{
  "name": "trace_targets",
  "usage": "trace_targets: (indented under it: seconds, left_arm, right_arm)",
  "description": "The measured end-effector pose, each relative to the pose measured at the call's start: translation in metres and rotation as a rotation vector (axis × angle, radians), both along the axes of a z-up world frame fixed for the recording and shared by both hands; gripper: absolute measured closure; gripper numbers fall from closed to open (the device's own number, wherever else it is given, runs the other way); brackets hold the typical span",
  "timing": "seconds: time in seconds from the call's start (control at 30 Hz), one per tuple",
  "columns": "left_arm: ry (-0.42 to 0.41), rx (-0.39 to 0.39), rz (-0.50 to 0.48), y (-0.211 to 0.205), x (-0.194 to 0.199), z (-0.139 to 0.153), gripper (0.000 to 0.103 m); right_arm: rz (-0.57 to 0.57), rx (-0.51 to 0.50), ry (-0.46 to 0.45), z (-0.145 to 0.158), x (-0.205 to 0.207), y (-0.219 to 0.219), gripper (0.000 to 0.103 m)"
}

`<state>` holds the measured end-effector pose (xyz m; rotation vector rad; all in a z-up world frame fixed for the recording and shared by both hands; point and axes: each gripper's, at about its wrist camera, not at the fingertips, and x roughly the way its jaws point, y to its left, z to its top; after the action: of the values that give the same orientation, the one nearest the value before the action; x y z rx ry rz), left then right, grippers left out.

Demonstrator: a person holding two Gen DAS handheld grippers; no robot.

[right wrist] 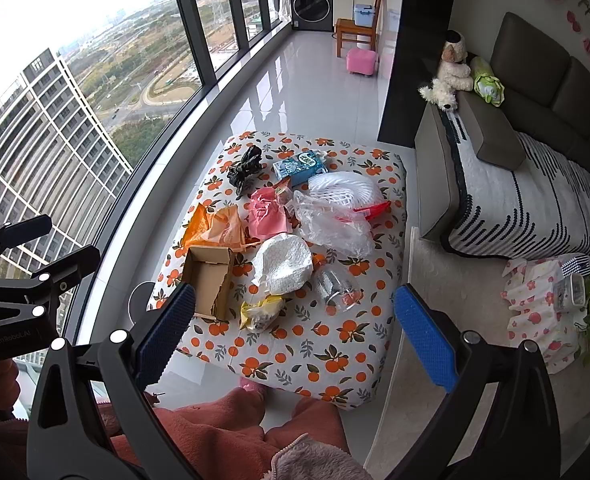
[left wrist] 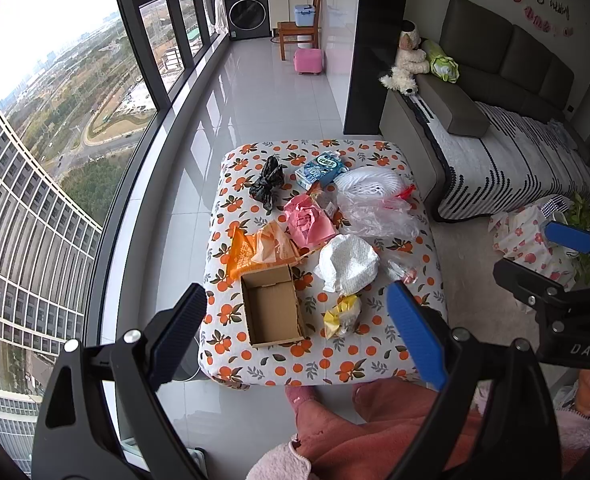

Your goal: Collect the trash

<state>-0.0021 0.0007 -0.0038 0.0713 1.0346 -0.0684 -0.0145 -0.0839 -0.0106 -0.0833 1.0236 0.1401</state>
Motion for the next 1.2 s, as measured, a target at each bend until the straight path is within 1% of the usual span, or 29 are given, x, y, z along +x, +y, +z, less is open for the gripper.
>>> trace_targets:
  seconds: [0.5,1.2]
  left_arm:
    - [0.005,-0.004,-0.002,-0.002,-0.005,-0.004,0.012]
    - [0.010,-0.007,-0.003,0.000,-0.003,-0.003,0.012]
  right_arm:
    - [0.004,0.007,0.008,-0.002,-0.003,0.007,0.007]
    - [0.031,0.009,0.025,0.000,0.010,0.013,0.007]
